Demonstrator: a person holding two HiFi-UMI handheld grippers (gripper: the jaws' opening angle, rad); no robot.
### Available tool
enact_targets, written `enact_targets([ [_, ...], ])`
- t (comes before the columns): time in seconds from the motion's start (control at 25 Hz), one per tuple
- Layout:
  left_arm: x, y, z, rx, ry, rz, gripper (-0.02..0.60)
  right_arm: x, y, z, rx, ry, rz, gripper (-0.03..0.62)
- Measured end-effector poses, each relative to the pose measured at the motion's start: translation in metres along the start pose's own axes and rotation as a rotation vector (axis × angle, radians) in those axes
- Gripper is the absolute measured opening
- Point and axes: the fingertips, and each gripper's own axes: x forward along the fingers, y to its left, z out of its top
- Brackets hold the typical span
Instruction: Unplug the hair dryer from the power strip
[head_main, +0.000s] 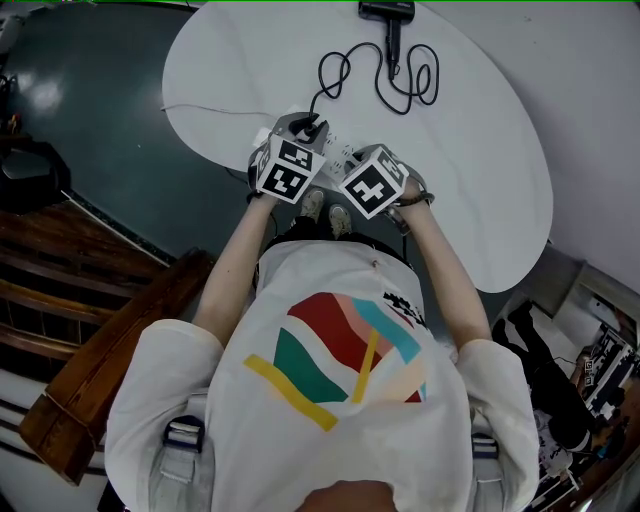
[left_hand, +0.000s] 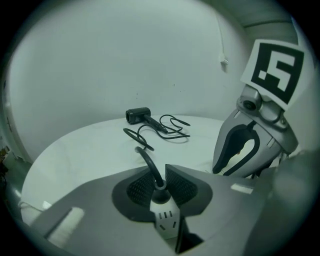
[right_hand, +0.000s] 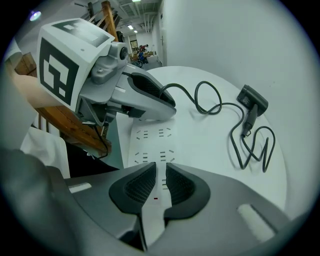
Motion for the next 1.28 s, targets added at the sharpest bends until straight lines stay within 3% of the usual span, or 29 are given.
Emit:
enact_targets([
  [0.16,0.001,0.001,0.004,-0.03,0.01,-0.045,0.053,0.002,-0.002,0.0,0.013,0.048,0.007,0.078],
  [0.6,-0.001,0.005,0.003,-0.149,0.005,-0.079,0.028,0.005,-0.005,0.001,0.0,0.165,0.05,0.062],
  [0.8,-0.008,0.009,0.004,-0.286,-0.03,-0.128,0.02,0.006,-0.002,0.003,-0.042,0.185,0.029,0.058],
  [0.92,-0.01,0.011,0.007,-0.306,-0.046,-0.127,0.018,0.006,-0.003,0.004,-0.022,0.188,0.038,0.058],
  [1.0,-0.019,0.019,0.034,-0.264,-0.115,-0.106,0.019,0.006,-0.003,0.004,-0.021,0.202,0.038,0.057],
  [1.16,-0.063,0.052,0.147,-0.091,-0.399,-0.061,0.023,0.009,-0.006,0.004,-0.042,0.197,0.042,0.057],
  [1.2,-0.076,0.058,0.17,-0.096,-0.473,-0.073,0.023,0.01,-0.004,0.002,-0.037,0.187,0.052,0.057],
  [1.28,-0.095,0.069,0.192,-0.18,-0.58,-0.105,0.025,0.01,-0.001,-0.001,-0.023,0.174,0.071,0.055],
])
